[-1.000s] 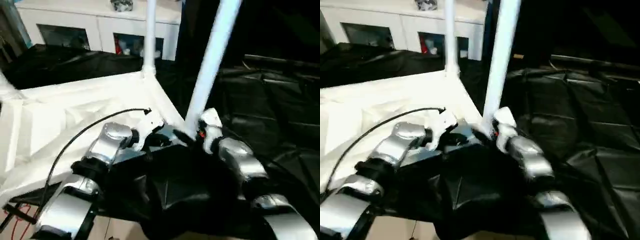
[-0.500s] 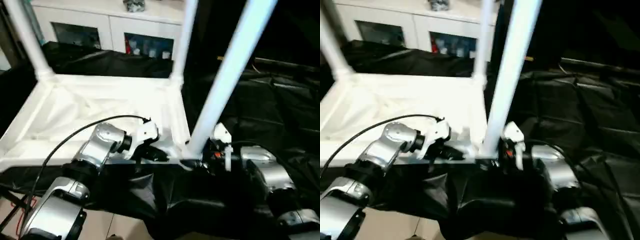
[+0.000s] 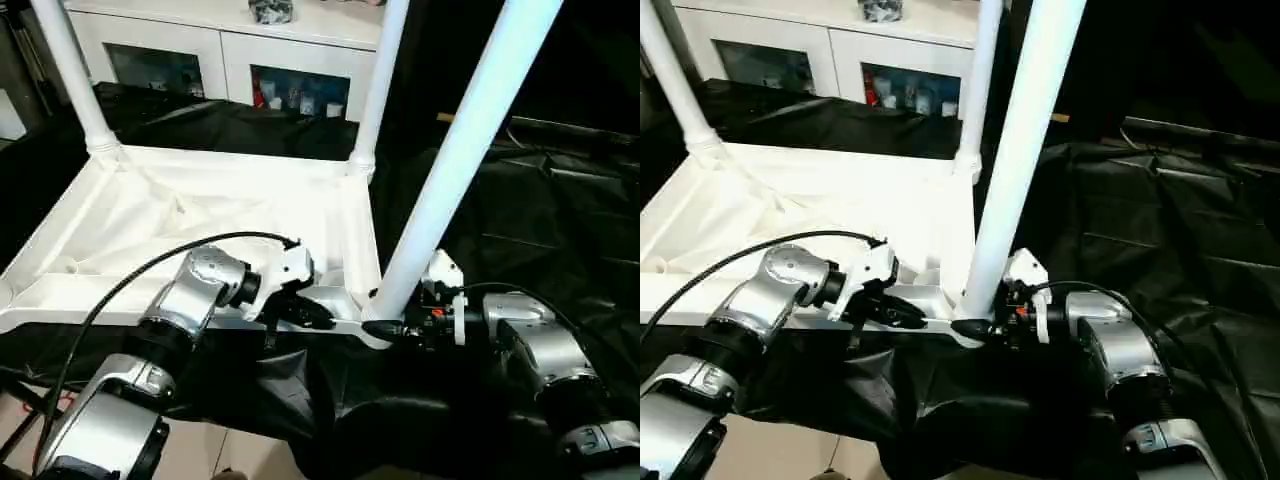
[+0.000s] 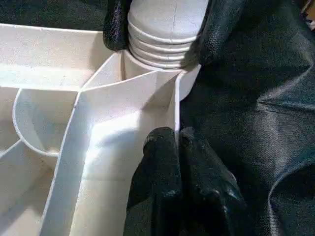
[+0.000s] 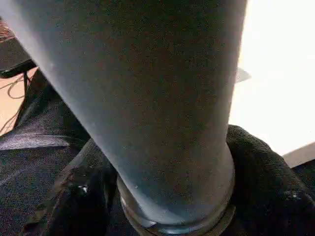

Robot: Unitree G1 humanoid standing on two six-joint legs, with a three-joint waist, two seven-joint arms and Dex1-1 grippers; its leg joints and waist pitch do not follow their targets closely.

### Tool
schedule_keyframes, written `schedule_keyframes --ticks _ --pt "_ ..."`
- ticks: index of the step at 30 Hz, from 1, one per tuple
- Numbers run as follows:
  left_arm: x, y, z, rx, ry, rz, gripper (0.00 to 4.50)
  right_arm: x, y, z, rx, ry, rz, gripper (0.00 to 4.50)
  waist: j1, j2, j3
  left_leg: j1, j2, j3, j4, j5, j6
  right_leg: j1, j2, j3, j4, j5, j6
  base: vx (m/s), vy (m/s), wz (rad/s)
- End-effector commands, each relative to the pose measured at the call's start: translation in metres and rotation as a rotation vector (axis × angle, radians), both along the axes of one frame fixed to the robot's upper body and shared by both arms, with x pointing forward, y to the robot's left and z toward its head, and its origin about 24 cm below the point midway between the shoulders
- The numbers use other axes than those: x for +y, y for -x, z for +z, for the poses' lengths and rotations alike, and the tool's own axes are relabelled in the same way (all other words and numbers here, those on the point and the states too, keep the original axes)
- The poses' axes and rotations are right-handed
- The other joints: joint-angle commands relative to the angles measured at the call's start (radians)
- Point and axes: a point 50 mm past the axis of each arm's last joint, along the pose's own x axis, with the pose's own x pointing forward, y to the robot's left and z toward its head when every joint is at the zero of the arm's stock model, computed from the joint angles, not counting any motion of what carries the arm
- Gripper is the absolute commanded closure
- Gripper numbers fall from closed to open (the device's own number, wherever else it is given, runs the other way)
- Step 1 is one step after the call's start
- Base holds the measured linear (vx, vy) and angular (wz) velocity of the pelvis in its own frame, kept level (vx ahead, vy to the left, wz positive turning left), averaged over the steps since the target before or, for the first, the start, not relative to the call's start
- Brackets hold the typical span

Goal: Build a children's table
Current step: Rotate leg to tighten

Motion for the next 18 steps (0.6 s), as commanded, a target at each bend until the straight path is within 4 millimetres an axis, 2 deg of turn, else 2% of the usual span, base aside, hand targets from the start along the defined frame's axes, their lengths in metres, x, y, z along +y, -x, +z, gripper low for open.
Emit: schedule_keyframes --ticks 1,4,7,9,10,11,13,14,18 --pt "-0.01 -0.004 0.003 -0.032 0.039 0.05 4.5 0.024 0.017 -0.016 0.083 -0.041 0.106 1.68 -0.003 -0.008 -0.052 -0.001 0.006 0.013 -0.06 -0.244 0.046 0.046 -0.039 0.036 -0.078 -0.239 -0.205 0.0 0.0 0.0" --pt "-0.013 -0.007 0.003 -0.041 0.05 0.106 4.5 0.029 0.009 -0.018 0.06 -0.044 0.013 1.73 -0.007 -0.009 -0.052 -0.003 0.005 0.011 -0.062 -0.244 0.041 0.045 -0.041 0.036 -0.08 -0.26 -0.196 0.0 0.0 0.0" --pt "-0.02 -0.012 0.003 -0.06 0.066 0.18 4.5 0.033 -0.007 -0.023 0.043 -0.026 -0.199 1.75 -0.022 -0.005 -0.045 0.003 0.003 0.007 -0.067 -0.315 0.009 0.034 -0.043 0.034 -0.094 -0.4 -0.165 0.0 0.0 0.0" --pt "-0.033 -0.018 0.002 -0.08 0.072 0.261 4.5 0.036 -0.02 -0.027 0.045 0.002 -0.387 1.76 -0.031 -0.007 -0.046 0.001 0.002 0.003 -0.069 -0.331 -0.007 0.035 -0.043 0.033 -0.099 -0.444 -0.139 0.0 0.0 0.0" --pt "-0.033 -0.018 0.002 -0.08 0.072 0.261 4.5 0.036 -0.02 -0.027 0.045 0.002 -0.387 1.76 -0.031 -0.007 -0.046 0.001 0.002 0.003 -0.069 -0.331 -0.007 0.035 -0.043 0.033 -0.099 -0.444 -0.139 0.0 0.0 0.0" --pt "-0.044 -0.02 0.003 -0.088 0.084 0.299 4.5 0.038 -0.026 -0.031 0.035 0.052 -0.486 1.76 -0.04 -0.001 -0.046 0.005 0.003 0.002 -0.068 -0.337 -0.012 0.031 -0.043 0.034 -0.098 -0.433 -0.145 0.0 0.0 0.0" --pt "-0.048 -0.02 0.003 -0.089 0.091 0.307 4.5 0.039 -0.029 -0.032 0.029 0.075 -0.52 1.76 -0.046 -0.006 -0.047 0.0 -0.001 0.003 -0.066 -0.332 -0.005 0.034 -0.039 0.033 -0.098 -0.409 -0.15 0.0 0.0 0.0" --pt "-0.058 -0.019 0.004 -0.094 0.104 0.32 4.5 0.044 -0.034 -0.034 0.03 0.099 -0.588 1.76 -0.046 -0.004 -0.048 0.001 -0.001 0.004 -0.066 -0.329 -0.003 0.033 -0.039 0.033 -0.097 -0.404 -0.152 0.0 0.0 0.0" --pt "-0.07 -0.016 0.002 -0.099 0.115 0.313 4.5 0.055 -0.04 -0.032 0.008 0.096 -0.654 1.76 -0.051 -0.003 -0.051 -0.002 -0.002 0.007 -0.063 -0.302 0.011 0.035 -0.037 0.035 -0.095 -0.352 -0.163 0.0 0.0 0.0"
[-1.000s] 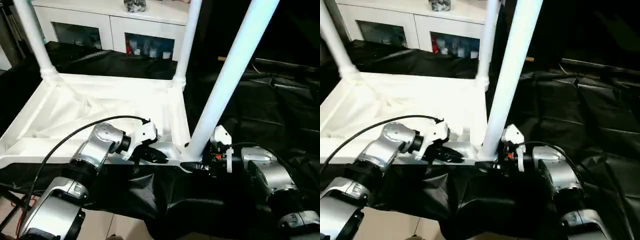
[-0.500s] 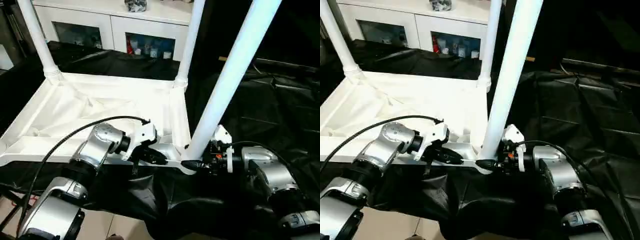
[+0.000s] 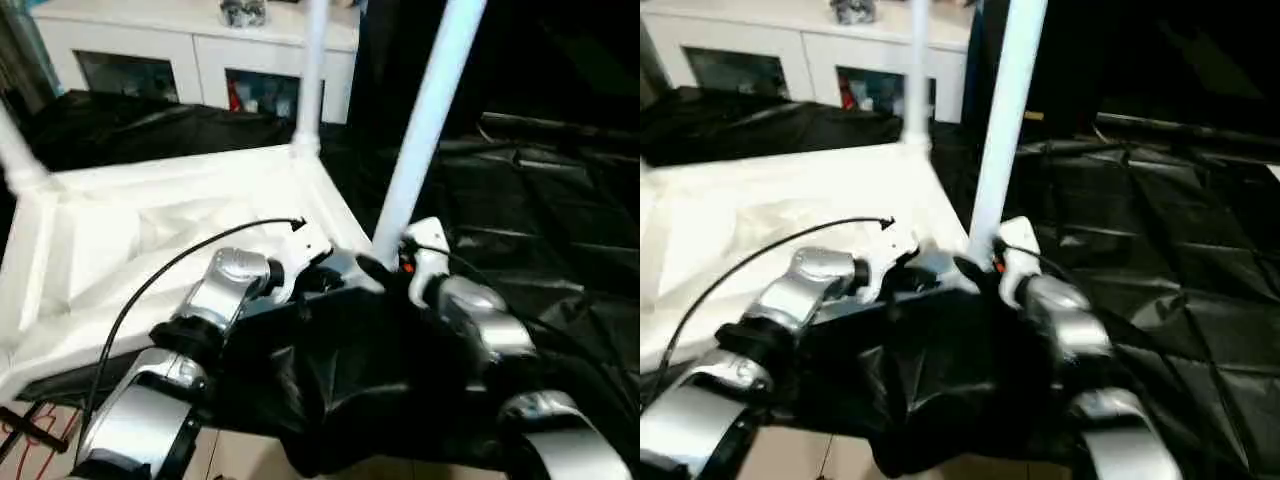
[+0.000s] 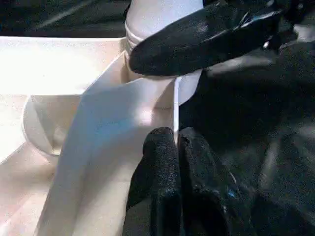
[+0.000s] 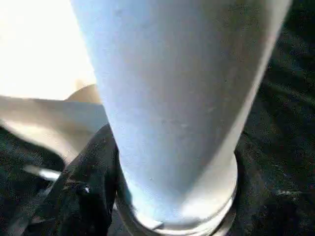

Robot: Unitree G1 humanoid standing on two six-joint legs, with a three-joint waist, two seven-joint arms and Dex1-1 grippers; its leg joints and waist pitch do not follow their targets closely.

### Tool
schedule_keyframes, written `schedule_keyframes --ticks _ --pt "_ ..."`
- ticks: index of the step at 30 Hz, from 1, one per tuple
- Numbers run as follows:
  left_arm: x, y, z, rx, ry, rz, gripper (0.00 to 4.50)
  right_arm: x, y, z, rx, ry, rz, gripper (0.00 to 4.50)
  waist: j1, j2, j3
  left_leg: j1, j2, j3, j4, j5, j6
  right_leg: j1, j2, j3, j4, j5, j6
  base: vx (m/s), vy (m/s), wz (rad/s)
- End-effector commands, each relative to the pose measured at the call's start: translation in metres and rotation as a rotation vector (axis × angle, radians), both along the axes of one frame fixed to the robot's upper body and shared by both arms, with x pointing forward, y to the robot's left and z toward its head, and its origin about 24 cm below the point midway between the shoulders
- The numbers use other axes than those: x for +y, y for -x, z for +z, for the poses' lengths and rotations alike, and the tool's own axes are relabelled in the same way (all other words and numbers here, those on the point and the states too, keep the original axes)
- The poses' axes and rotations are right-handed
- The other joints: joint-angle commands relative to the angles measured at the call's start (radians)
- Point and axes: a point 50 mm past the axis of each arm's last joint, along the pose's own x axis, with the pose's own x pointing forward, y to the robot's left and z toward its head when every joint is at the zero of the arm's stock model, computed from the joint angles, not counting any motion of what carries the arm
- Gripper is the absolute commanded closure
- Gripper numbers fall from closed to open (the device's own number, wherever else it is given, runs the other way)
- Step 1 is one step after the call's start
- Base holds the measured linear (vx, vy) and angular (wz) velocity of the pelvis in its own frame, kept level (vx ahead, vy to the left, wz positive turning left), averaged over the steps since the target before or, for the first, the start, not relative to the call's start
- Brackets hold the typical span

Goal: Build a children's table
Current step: Rotate leg to tighten

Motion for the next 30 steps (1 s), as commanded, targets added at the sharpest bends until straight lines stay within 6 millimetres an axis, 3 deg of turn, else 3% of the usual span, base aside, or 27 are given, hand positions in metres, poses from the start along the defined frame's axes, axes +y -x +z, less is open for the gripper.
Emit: schedule_keyframes --ticks 1,2,4,9,13,16,21,25,27,30 --pt "-0.04 0.008 0.008 -0.015 0.097 -0.118 4.5 0.023 0.011 -0.022 0.102 0.029 0.047 1.42 0.002 0.001 -0.05 -0.004 -0.001 0.008 -0.064 -0.294 0.018 0.036 -0.037 0.034 -0.093 -0.324 -0.175 0.0 0.0 0.0" --pt "-0.041 0.009 0.008 -0.016 0.098 -0.121 4.5 0.025 0.01 -0.02 0.107 0.001 0.039 1.08 0.001 -0.006 -0.051 -0.006 -0.001 0.009 -0.063 -0.285 0.026 0.039 -0.034 0.034 -0.091 -0.302 -0.179 0.0 0.0 0.0" --pt "-0.04 0.009 0.008 -0.018 0.1 -0.134 4.5 0.028 0.009 -0.018 0.104 -0.027 0.053 1.02 0.002 -0.004 -0.052 -0.006 0.0 0.009 -0.063 -0.274 0.033 0.04 -0.036 0.034 -0.088 -0.284 -0.186 0.0 0.0 0.0" --pt "-0.03 0.013 0.01 -0.014 0.104 -0.205 4.5 0.031 0.011 -0.01 0.013 -0.012 0.181 0.73 0.009 -0.008 -0.054 -0.009 0.001 0.013 -0.06 -0.227 0.054 0.044 -0.037 0.034 -0.081 -0.221 -0.202 0.0 0.0 0.0" --pt "-0.018 0.019 0.01 0.014 0.104 -0.29 4.5 0.024 0.015 -0.004 -0.031 -0.048 0.309 0.73 0.011 -0.002 -0.057 -0.011 0.003 0.013 -0.058 -0.202 0.075 0.047 -0.038 0.035 -0.075 -0.165 -0.22 0.0 0.0 0.0" --pt "-0.008 0.022 0.009 0.032 0.081 -0.345 4.5 0.015 0.024 -0.002 -0.011 -0.074 0.464 0.73 0.01 0.004 -0.057 -0.009 0.004 0.014 -0.056 -0.181 0.099 0.05 -0.034 0.034 -0.067 -0.083 -0.257 0.0 0.0 0.0" --pt "0.003 0.023 0.01 0.054 0.059 -0.388 4.5 0.0 0.042 -0.003 0.039 -0.069 0.66 0.73 0.022 0.007 -0.055 -0.002 0.008 0.016 -0.055 -0.208 0.093 0.05 -0.033 0.034 -0.068 -0.09 -0.271 0.0 0.0 0.0" --pt "0.012 0.023 0.01 0.073 0.044 -0.409 4.5 -0.009 0.054 -0.007 0.086 -0.059 0.761 0.73 0.036 0.005 -0.052 -0.002 0.01 0.017 -0.057 -0.241 0.074 0.047 -0.035 0.033 -0.072 -0.156 -0.256 0.0 0.0 0.0" --pt "0.018 0.024 0.01 0.082 0.035 -0.415 4.5 -0.011 0.06 -0.007 0.121 -0.081 0.806 0.87 0.043 -0.002 -0.05 -0.003 0.01 0.015 -0.06 -0.254 0.065 0.047 -0.037 0.034 -0.076 -0.208 -0.236 0.0 0.0 0.0" --pt "0.02 0.024 0.01 0.085 0.033 -0.418 4.5 -0.011 0.064 -0.008 0.139 -0.085 0.841 1.14 0.048 0.0 -0.052 0.0 0.011 0.015 -0.06 -0.249 0.058 0.045 -0.038 0.035 -0.075 -0.205 -0.231 0.0 0.0 0.0"
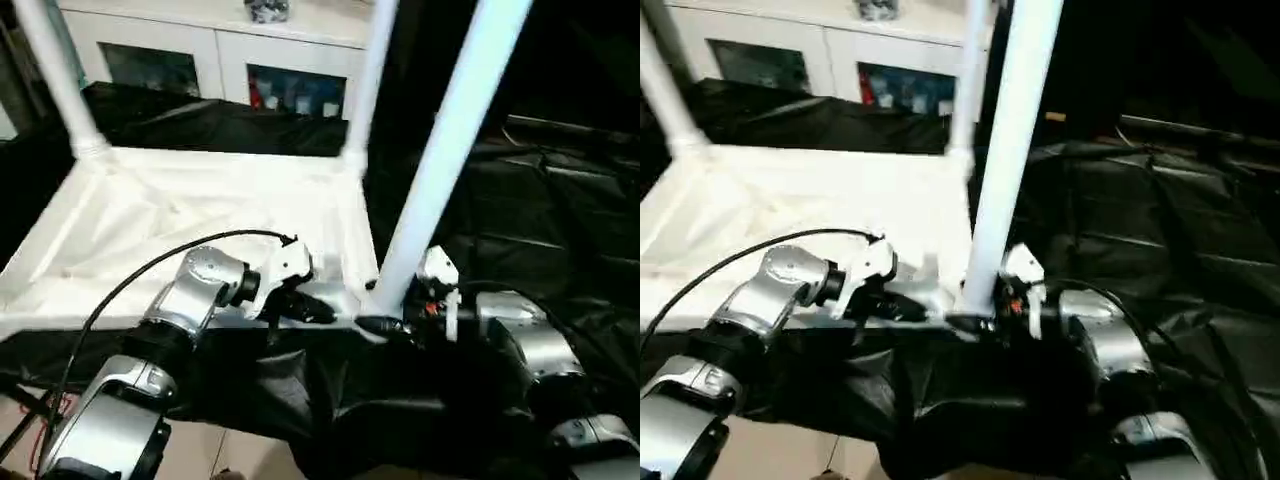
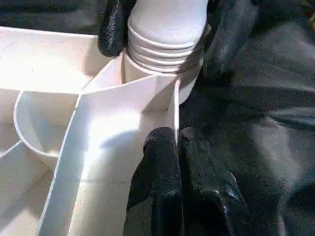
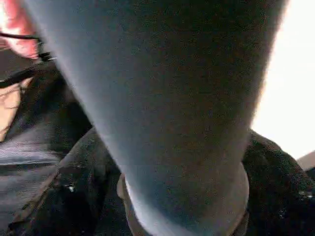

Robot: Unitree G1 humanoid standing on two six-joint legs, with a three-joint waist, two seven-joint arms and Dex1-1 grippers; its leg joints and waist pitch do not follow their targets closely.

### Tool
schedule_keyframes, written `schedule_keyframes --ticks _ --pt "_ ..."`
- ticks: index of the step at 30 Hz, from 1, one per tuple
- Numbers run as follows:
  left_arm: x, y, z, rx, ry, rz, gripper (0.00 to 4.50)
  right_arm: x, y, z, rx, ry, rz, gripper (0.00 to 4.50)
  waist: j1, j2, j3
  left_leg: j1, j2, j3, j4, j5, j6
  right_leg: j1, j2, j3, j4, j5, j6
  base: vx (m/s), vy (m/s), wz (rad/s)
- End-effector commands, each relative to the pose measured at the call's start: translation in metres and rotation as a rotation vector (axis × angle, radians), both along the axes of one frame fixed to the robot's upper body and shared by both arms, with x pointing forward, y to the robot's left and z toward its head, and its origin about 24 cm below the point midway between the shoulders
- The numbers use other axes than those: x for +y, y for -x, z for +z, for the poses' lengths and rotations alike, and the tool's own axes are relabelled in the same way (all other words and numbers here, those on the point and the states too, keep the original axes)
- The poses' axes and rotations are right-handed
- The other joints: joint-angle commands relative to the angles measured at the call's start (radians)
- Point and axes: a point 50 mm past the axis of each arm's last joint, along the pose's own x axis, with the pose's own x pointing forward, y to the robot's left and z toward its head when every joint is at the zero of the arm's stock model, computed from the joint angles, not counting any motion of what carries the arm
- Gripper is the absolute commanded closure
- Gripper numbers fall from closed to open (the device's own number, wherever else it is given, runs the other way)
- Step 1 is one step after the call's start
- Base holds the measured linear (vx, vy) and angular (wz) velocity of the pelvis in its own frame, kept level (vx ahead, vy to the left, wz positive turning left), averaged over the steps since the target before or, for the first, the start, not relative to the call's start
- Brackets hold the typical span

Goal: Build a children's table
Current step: Rotate leg to tighten

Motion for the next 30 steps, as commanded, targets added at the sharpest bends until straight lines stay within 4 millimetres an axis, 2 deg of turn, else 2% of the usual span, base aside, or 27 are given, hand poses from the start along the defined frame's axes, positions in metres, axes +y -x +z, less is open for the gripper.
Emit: schedule_keyframes --ticks 1,2,6,11,14,16,18,19,21,22,24,28,30 --pt "-0.011 0.0 0.004 -0.028 0.023 -0.024 4.5 0.018 0.017 -0.015 0.096 0.009 0.156 1.14 -0.001 0.0 -0.053 0.002 0.009 0.013 -0.061 -0.24 0.054 0.048 -0.037 0.036 -0.073 -0.192 -0.229 0.0 0.0 0.0" --pt "-0.009 0.0 0.004 -0.023 0.023 -0.029 4.5 0.019 0.021 -0.015 0.108 0.01 0.179 1.3 0.0 0.003 -0.054 0.003 0.008 0.014 -0.06 -0.236 0.054 0.047 -0.036 0.036 -0.073 -0.177 -0.233 0.0 0.0 0.0" --pt "-0.008 0.001 0.004 -0.017 0.021 -0.034 4.5 0.022 0.023 -0.015 0.116 0.006 0.191 1.59 0.001 0.002 -0.055 0.001 0.007 0.014 -0.06 -0.23 0.052 0.049 -0.037 0.035 -0.072 -0.169 -0.232 0.0 0.0 0.0" --pt "-0.008 0.001 0.003 -0.016 0.022 -0.031 4.5 0.023 0.023 -0.015 0.122 -0.005 0.176 1.67 0.0 0.003 -0.054 0.002 0.007 0.013 -0.061 -0.238 0.046 0.049 -0.037 0.036 -0.074 -0.186 -0.227 0.0 0.0 0.0" --pt "-0.009 0.0 0.002 -0.023 0.02 -0.017 4.5 0.023 0.021 -0.015 0.116 -0.015 0.135 1.69 0.0 0.001 -0.054 0.001 0.006 0.013 -0.061 -0.234 0.045 0.049 -0.037 0.035 -0.073 -0.177 -0.227 0.0 0.0 0.0" --pt "-0.011 -0.002 0.002 -0.032 0.028 0.02 4.5 0.023 0.016 -0.017 0.099 -0.023 0.05 1.7 0.0 0.002 -0.055 0.002 0.006 0.013 -0.061 -0.235 0.044 0.049 -0.038 0.035 -0.073 -0.182 -0.226 0.0 0.0 0.0" --pt "-0.015 -0.007 0.002 -0.048 0.036 0.092 4.5 0.024 0.004 -0.02 0.09 -0.016 -0.107 1.71 -0.007 0.001 -0.049 0.001 0.005 0.011 -0.065 -0.265 0.03 0.044 -0.04 0.035 -0.079 -0.239 -0.215 0.0 0.0 0.0" --pt "-0.019 -0.009 0.002 -0.058 0.041 0.128 4.5 0.024 -0.003 -0.023 0.078 -0.002 -0.211 1.71 -0.015 -0.002 -0.046 0.003 0.003 0.009 -0.067 -0.303 0.014 0.039 -0.043 0.034 -0.086 -0.33 -0.196 0.0 0.0 0.0" --pt "-0.025 -0.013 0.003 -0.076 0.044 0.174 4.5 0.025 -0.013 -0.027 0.079 0.029 -0.359 1.72 -0.022 -0.005 -0.045 0.006 0.002 0.003 -0.07 -0.338 -0.007 0.038 -0.045 0.032 -0.096 -0.438 -0.156 0.0 0.0 0.0" --pt "-0.029 -0.015 0.003 -0.083 0.048 0.201 4.5 0.026 -0.017 -0.029 0.08 0.039 -0.424 1.72 -0.025 -0.005 -0.045 0.006 0.001 0.001 -0.071 -0.343 -0.011 0.038 -0.046 0.031 -0.098 -0.455 -0.147 0.0 0.0 0.0" --pt "-0.038 -0.019 0.003 -0.1 0.052 0.26 4.5 0.031 -0.023 -0.032 0.102 0.049 -0.513 1.73 -0.037 -0.007 -0.045 0.008 0.002 0.001 -0.07 -0.354 -0.014 0.031 -0.043 0.033 -0.102 -0.455 -0.14 0.0 0.0 0.0" --pt "-0.052 -0.021 0.005 -0.11 0.065 0.313 4.5 0.04 -0.028 -0.034 0.123 0.08 -0.602 1.73 -0.038 -0.007 -0.048 0.004 0.001 0.003 -0.068 -0.334 0.0 0.034 -0.041 0.035 -0.098 -0.392 -0.154 0.0 0.0 0.0" --pt "-0.065 -0.019 0.005 -0.108 0.086 0.318 4.5 0.049 -0.031 -0.036 0.132 0.092 -0.632 1.73 -0.04 -0.007 -0.049 0.003 0.001 0.005 -0.069 -0.319 0.001 0.035 -0.039 0.035 -0.094 -0.356 -0.164 0.0 0.0 0.0"
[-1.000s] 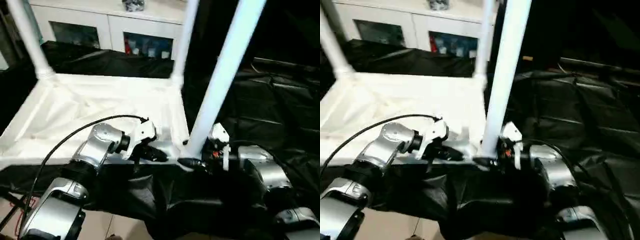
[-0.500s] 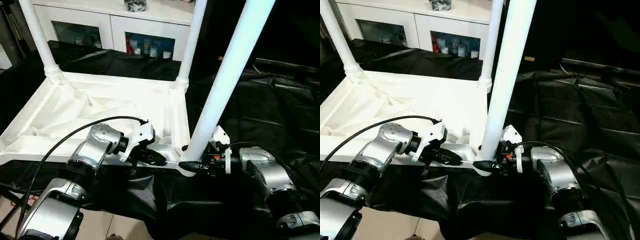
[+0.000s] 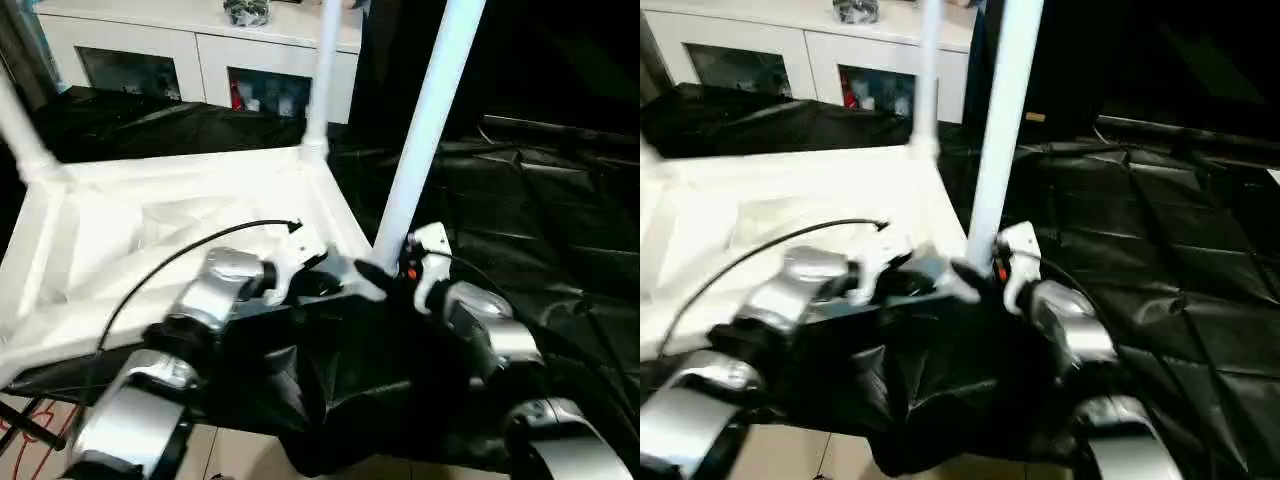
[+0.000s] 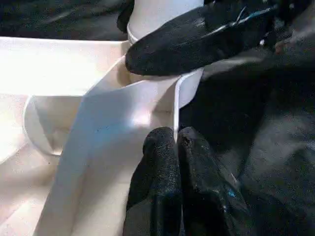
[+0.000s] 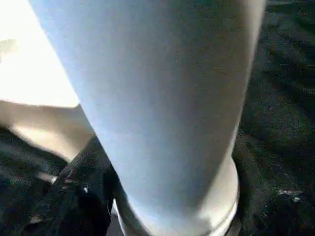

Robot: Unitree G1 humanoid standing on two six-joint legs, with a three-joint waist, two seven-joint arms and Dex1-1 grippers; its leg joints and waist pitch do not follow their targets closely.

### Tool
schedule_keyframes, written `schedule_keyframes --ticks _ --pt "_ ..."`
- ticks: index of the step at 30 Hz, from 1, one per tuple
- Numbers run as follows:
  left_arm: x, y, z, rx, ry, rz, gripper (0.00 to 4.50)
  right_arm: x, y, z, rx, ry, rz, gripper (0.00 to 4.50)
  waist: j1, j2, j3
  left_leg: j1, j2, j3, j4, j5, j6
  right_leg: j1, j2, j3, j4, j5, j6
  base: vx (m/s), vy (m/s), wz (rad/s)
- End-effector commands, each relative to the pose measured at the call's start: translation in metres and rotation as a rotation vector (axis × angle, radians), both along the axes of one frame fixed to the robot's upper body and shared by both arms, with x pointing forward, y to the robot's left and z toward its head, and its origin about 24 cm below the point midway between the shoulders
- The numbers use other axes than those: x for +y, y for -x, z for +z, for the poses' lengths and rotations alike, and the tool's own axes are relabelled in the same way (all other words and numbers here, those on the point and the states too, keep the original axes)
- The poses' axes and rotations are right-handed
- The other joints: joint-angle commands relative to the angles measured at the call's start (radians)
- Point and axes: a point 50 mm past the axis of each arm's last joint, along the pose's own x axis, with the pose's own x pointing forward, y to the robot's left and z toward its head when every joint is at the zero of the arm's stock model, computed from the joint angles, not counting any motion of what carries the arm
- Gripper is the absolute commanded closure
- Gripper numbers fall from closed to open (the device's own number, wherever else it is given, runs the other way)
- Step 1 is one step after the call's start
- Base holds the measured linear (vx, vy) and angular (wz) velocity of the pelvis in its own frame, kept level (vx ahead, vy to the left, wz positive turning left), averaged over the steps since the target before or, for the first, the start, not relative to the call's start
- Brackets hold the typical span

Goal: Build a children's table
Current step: Rotate leg to tighten

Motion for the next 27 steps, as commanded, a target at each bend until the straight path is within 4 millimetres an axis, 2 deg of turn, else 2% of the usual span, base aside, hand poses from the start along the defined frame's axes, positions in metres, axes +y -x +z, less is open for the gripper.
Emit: schedule_keyframes --ticks 1,2,7,8,9,12,14,15,17,19,22,27 --pt "-0.035 0.004 0.01 -0.023 0.086 -0.07 4.5 0.024 0.016 -0.028 0.133 0.027 0.067 1.73 0.001 0.008 -0.05 0.0 0.002 0.006 -0.068 -0.314 0.005 0.034 -0.038 0.035 -0.093 -0.331 -0.174 0.0 0.0 0.0" --pt "-0.038 0.005 0.011 -0.022 0.092 -0.083 4.5 0.026 0.015 -0.027 0.118 0.025 0.079 1.17 0.003 0.008 -0.051 -0.002 0.002 0.008 -0.067 -0.305 0.011 0.035 -0.037 0.036 -0.09 -0.296 -0.182 0.0 0.0 0.0" --pt "-0.036 0.008 0.009 -0.02 0.091 -0.123 4.5 0.026 0.014 -0.022 0.092 0.013 0.133 0.75 0.003 0.007 -0.051 -0.004 0.002 0.01 -0.067 -0.29 0.027 0.04 -0.036 0.035 -0.087 -0.259 -0.195 0.0 0.0 0.0" --pt "-0.033 0.008 0.009 -0.017 0.088 -0.13 4.5 0.026 0.014 -0.02 0.07 0.019 0.158 0.67 0.002 0.002 -0.052 -0.004 0.001 0.01 -0.066 -0.293 0.028 0.04 -0.036 0.035 -0.089 -0.275 -0.191 0.0 0.0 0.0" --pt "-0.032 0.008 0.009 -0.016 0.085 -0.132 4.5 0.026 0.014 -0.019 0.058 0.02 0.17 0.67 0.004 0.004 -0.051 -0.004 0.002 0.009 -0.067 -0.294 0.029 0.04 -0.037 0.034 -0.089 -0.283 -0.19 0.0 0.0 0.0" --pt "-0.027 0.01 0.009 -0.01 0.089 -0.165 4.5 0.026 0.016 -0.012 0.007 -0.015 0.24 0.67 0.006 0.001 -0.053 -0.005 0.003 0.01 -0.066 -0.282 0.037 0.042 -0.038 0.036 -0.088 -0.273 -0.188 0.0 0.0 0.0" --pt "-0.018 0.012 0.01 0.004 0.09 -0.209 4.5 0.025 0.022 -0.006 -0.029 -0.062 0.372 0.67 0.008 0.0 -0.054 -0.007 0.003 0.011 -0.064 -0.257 0.056 0.045 -0.035 0.035 -0.083 -0.221 -0.201 0.0 0.0 0.0" --pt "-0.018 0.012 0.01 0.004 0.09 -0.209 4.5 0.025 0.022 -0.006 -0.029 -0.062 0.372 0.67 0.008 0.0 -0.054 -0.007 0.003 0.011 -0.064 -0.257 0.056 0.045 -0.035 0.035 -0.083 -0.221 -0.201 0.0 0.0 0.0" --pt "-0.01 0.015 0.01 0.018 0.084 -0.252 4.5 0.02 0.031 -0.003 -0.028 -0.085 0.497 0.67 0.009 0.003 -0.055 -0.007 0.004 0.012 -0.063 -0.231 0.072 0.047 -0.036 0.036 -0.076 -0.159 -0.227 0.0 0.0 0.0" --pt "-0.005 0.015 0.01 0.023 0.074 -0.272 4.5 0.017 0.036 -0.003 -0.016 -0.09 0.558 0.67 0.014 0.003 -0.054 -0.004 0.005 0.012 -0.063 -0.229 0.077 0.048 -0.035 0.035 -0.076 -0.146 -0.238 0.0 0.0 0.0" --pt "0.003 0.016 0.01 0.032 0.052 -0.296 4.5 0.008 0.047 -0.006 0.033 -0.099 0.675 0.67 0.019 0.006 -0.052 -0.002 0.007 0.013 -0.065 -0.25 0.073 0.046 -0.035 0.035 -0.077 -0.161 -0.244 0.0 0.0 0.0" --pt "0.014 0.016 0.012 0.048 0.037 -0.328 4.5 -0.005 0.064 -0.01 0.108 -0.076 0.818 0.67 0.041 0.009 -0.051 -0.001 0.009 0.014 -0.065 -0.253 0.053 0.047 -0.038 0.035 -0.077 -0.193 -0.231 0.0 0.0 0.0"
